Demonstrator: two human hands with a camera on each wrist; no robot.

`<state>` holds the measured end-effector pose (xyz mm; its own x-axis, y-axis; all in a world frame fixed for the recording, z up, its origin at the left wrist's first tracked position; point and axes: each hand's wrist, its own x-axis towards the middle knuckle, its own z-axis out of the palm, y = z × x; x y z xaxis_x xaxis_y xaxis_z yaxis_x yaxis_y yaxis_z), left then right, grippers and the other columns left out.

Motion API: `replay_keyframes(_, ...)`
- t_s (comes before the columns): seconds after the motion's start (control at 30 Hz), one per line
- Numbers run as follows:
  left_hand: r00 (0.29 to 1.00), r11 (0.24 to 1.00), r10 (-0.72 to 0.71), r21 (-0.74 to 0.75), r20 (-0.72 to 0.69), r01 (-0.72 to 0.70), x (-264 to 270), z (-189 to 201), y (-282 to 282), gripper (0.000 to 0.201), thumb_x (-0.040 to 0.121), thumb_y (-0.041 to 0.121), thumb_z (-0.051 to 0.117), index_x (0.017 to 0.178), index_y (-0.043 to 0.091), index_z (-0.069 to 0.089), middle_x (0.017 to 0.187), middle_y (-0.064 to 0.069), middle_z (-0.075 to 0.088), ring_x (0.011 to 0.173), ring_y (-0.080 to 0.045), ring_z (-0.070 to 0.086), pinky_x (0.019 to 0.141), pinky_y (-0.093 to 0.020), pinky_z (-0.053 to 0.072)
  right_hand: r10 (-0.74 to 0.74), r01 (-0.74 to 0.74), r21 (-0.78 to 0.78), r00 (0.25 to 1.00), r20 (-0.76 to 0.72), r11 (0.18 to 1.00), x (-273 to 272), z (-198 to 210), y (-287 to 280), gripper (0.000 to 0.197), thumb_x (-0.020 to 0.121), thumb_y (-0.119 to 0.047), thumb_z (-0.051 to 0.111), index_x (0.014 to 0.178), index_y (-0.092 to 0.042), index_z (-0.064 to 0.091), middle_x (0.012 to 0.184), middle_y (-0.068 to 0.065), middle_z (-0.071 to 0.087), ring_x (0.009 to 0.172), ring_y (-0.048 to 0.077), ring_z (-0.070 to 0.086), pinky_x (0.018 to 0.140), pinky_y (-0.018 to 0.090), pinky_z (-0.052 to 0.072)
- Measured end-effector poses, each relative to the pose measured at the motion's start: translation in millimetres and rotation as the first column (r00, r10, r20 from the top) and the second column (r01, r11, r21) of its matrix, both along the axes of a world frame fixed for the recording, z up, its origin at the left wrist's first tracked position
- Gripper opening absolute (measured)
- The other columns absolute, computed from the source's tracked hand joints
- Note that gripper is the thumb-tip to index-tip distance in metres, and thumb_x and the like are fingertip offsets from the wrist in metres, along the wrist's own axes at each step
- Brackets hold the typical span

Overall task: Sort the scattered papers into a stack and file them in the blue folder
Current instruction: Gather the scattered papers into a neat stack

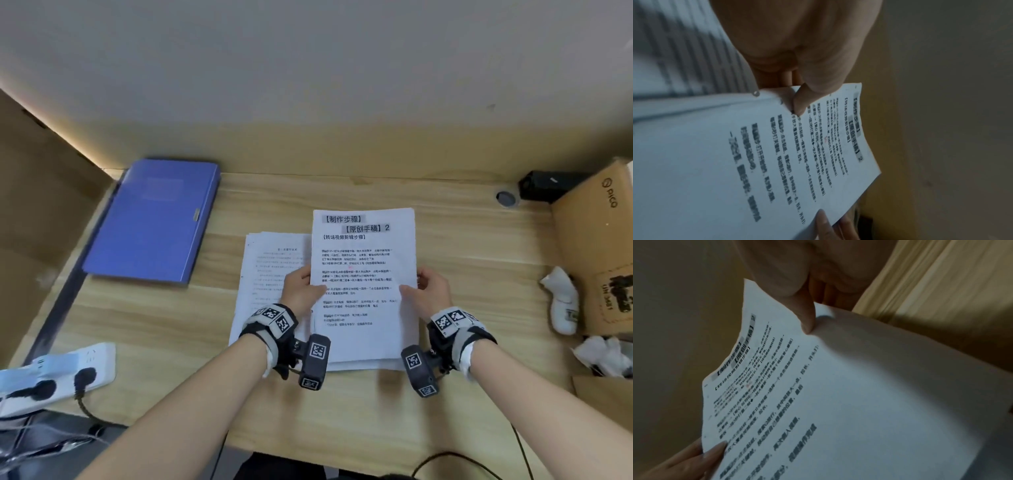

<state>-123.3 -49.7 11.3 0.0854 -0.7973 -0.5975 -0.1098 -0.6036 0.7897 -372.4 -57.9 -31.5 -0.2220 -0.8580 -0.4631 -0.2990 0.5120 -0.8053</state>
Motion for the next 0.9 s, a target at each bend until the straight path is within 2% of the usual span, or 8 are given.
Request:
replay_keyframes(0.1, 0.996, 0.996, 0.086, 0.005, -0.006, -0.086, 33.2, -0.3, -4.0, 0.032, 0.088, -0.012, 0.058, 0.11, 0.01, 0.066, 0.105, -0.004, 0.071, 0.086, -0.014, 0.069, 0.06, -0.017, 0.057, 0.045, -0.046, 0.015, 0.997, 0.067, 0.999, 33.2, 5.9, -7.9, 0.036, 0.078, 0.006, 0.066, 0.112, -0.003, 0.062, 0.101, 0.007, 0.069, 0.083, 0.017, 0.066, 0.071, 0.029, 0.056)
replay_keyframes(0.17, 0.992, 0.992, 0.125, 0.004, -0.001, -0.125, 58.2, -1.6, -4.8, 0.027, 0.09, -0.009, 0.058, 0.103, 0.013, 0.066, 0.106, -0.007, 0.072, 0.087, -0.018, 0.07, 0.068, -0.025, 0.059, 0.079, -0.081, 0.011, 0.992, 0.101, 0.997, 57.9, 8.4, -11.1, 0.038, 0.078, 0.01, 0.064, 0.114, -0.003, 0.061, 0.101, 0.008, 0.068, 0.079, 0.012, 0.064, 0.069, 0.024, 0.054)
replay_keyframes(0.3, 0.988, 0.988, 0.154, 0.031, 0.023, -0.154, 107.1, -12.6, -1.9, 0.029, 0.09, -0.012, 0.055, 0.103, 0.012, 0.065, 0.113, -0.012, 0.071, 0.098, -0.028, 0.069, 0.087, -0.039, 0.057, 0.141, -0.148, 0.061, 0.985, 0.099, 0.987, 105.8, -3.9, -9.9, 0.045, 0.073, 0.01, 0.065, 0.115, -0.006, 0.061, 0.102, 0.006, 0.07, 0.088, 0.019, 0.066, 0.079, 0.036, 0.057)
replay_keyframes(0.43, 0.991, 0.989, 0.119, 0.085, 0.055, -0.123, 140.1, -33.2, 6.0, 0.034, 0.088, -0.014, 0.054, 0.097, 0.016, 0.066, 0.109, -0.01, 0.073, 0.101, -0.031, 0.07, 0.091, -0.051, 0.056, 0.173, -0.173, 0.133, 0.985, 0.009, 0.976, 140.7, -23.1, -2.7, 0.044, 0.067, 0.005, 0.066, 0.108, -0.012, 0.063, 0.093, 0.0, 0.07, 0.088, 0.022, 0.068, 0.08, 0.043, 0.059)
replay_keyframes(0.5, 0.993, 0.989, 0.1, 0.098, 0.066, -0.106, 149.6, -41.4, 8.8, 0.037, 0.086, -0.013, 0.057, 0.092, 0.023, 0.066, 0.103, -0.004, 0.074, 0.098, -0.029, 0.071, 0.089, -0.052, 0.057, 0.18, -0.172, 0.143, 0.983, -0.046, 0.975, 151.1, -29.0, -1.1, 0.042, 0.066, 0.005, 0.066, 0.1, -0.019, 0.061, 0.09, -0.002, 0.07, 0.086, 0.021, 0.067, 0.08, 0.043, 0.059)
replay_keyframes(0.6, 0.995, 0.991, 0.075, 0.104, 0.07, -0.082, 161.0, -52.0, 10.4, 0.042, 0.082, -0.01, 0.06, 0.093, 0.029, 0.066, 0.105, -0.001, 0.075, 0.094, -0.024, 0.073, 0.087, -0.051, 0.058, 0.16, -0.144, 0.156, 0.983, -0.092, 0.977, 163.0, -32.8, -0.6, 0.044, 0.065, 0.004, 0.066, 0.097, -0.025, 0.058, 0.09, -0.004, 0.07, 0.086, 0.018, 0.068, 0.081, 0.042, 0.059)
replay_keyframes(0.8, 0.997, 0.986, 0.065, 0.152, 0.04, -0.07, 177.7, -62.9, 6.4, 0.029, 0.078, 0.006, 0.066, 0.097, 0.028, 0.069, 0.105, -0.001, 0.074, 0.095, -0.024, 0.072, 0.089, -0.051, 0.058, 0.111, -0.093, 0.171, 0.989, -0.099, 0.981, 170.3, -31.3, 0.2, 0.04, 0.063, -0.005, 0.068, 0.096, -0.025, 0.059, 0.087, -0.008, 0.069, 0.084, 0.017, 0.068, 0.078, 0.038, 0.059)
replay_keyframes(0.9, 0.986, 0.978, 0.125, 0.154, 0.113, -0.141, 183.4, -66.8, 2.1, 0.029, 0.068, 0.017, 0.067, 0.093, 0.03, 0.069, 0.098, 0.006, 0.075, 0.093, -0.019, 0.072, 0.092, -0.046, 0.057, 0.05, -0.031, 0.147, 0.99, -0.132, 0.989, 171.9, -28.0, 2.4, 0.033, 0.066, -0.01, 0.067, 0.094, -0.025, 0.06, 0.084, -0.009, 0.068, 0.079, 0.012, 0.066, 0.075, 0.035, 0.058)
